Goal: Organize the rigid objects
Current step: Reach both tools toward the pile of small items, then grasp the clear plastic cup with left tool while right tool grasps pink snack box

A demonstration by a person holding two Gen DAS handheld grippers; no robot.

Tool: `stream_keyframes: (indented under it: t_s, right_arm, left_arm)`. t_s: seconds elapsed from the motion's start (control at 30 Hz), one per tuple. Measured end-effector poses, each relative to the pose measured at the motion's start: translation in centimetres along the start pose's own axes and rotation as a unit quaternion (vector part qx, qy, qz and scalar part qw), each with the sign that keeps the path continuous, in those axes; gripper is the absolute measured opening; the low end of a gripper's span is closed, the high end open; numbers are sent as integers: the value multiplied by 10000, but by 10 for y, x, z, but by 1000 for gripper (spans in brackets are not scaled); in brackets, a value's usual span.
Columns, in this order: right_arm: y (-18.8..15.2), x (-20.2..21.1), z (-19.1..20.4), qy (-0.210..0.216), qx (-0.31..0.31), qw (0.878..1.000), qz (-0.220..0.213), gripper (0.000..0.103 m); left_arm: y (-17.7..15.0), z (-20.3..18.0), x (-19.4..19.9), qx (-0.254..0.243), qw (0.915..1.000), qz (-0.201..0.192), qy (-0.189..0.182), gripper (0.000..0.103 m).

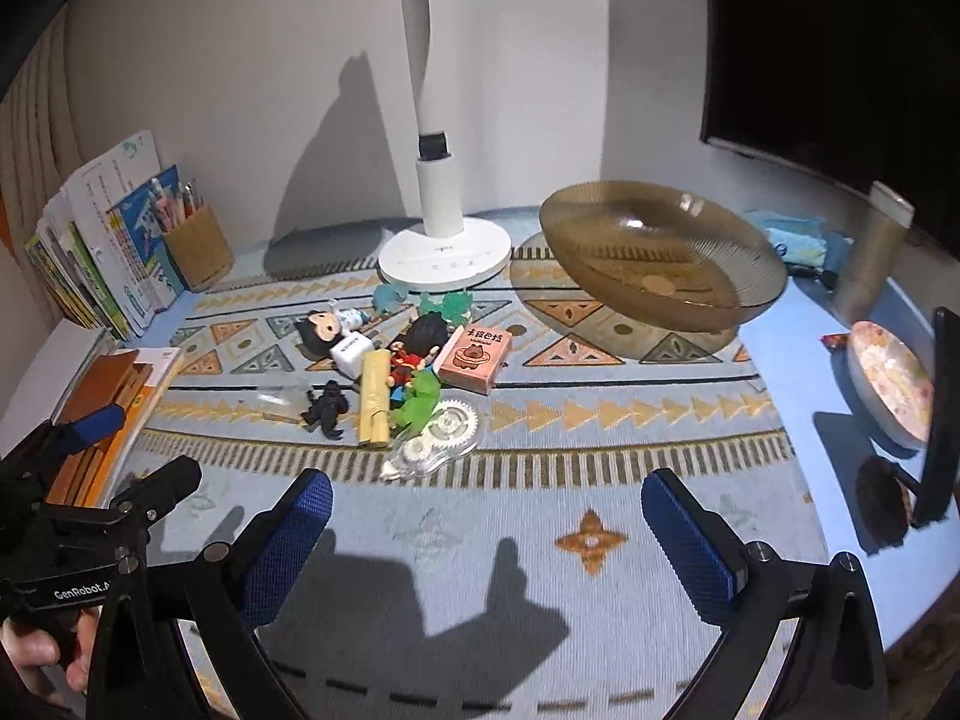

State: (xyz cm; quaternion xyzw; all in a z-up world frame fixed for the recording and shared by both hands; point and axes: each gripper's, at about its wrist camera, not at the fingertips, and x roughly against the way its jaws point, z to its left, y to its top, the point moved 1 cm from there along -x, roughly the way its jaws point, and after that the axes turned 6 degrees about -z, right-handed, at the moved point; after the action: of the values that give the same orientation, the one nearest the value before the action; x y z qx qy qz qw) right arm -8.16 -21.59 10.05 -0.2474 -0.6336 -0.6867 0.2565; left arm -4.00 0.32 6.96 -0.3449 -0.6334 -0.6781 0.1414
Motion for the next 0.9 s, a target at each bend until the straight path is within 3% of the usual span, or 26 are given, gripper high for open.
stream_keyframes:
  t_s: [0.1, 0.27, 0.33, 0.4, 0.57, 0.8, 0.83, 0.87, 0.9]
  right_arm:
    - [11, -27, -7, -50, 124, 9998, 118, 98]
    - [24, -89, -32, 84, -188, 9958, 887, 73]
    - [31, -106, -36, 159, -330, 9948, 951, 71]
    - [37, -124, -35, 261, -406, 9940, 980, 71]
    - [49, -160, -22, 398, -410, 9926, 1074, 70]
    - [52, -199, -13, 60, -328, 9918, 1238, 66]
    - [52, -200, -13, 85, -380, 9918, 1220, 59]
    - [53, -201, -14, 138, -386, 9916, 1224, 46]
    - [52, -199, -13, 197, -371, 9917, 1214, 44]
  left_arm:
    - [6, 18, -30, 310, 9987, 229, -345, 102]
    - [14, 28, -80, 426, 9961, 568, -527, 96]
    - [17, 24, -94, 387, 9957, 620, -570, 88]
    - [17, 21, -102, 338, 9958, 645, -558, 87]
    - [18, 19, -113, 270, 9950, 719, -637, 74]
    - [19, 20, -119, 259, 9941, 725, -770, 65]
    - [19, 20, -120, 272, 9939, 719, -787, 60]
    - [19, 20, -119, 288, 9936, 707, -832, 57]
    - [19, 20, -119, 304, 9931, 696, -898, 49]
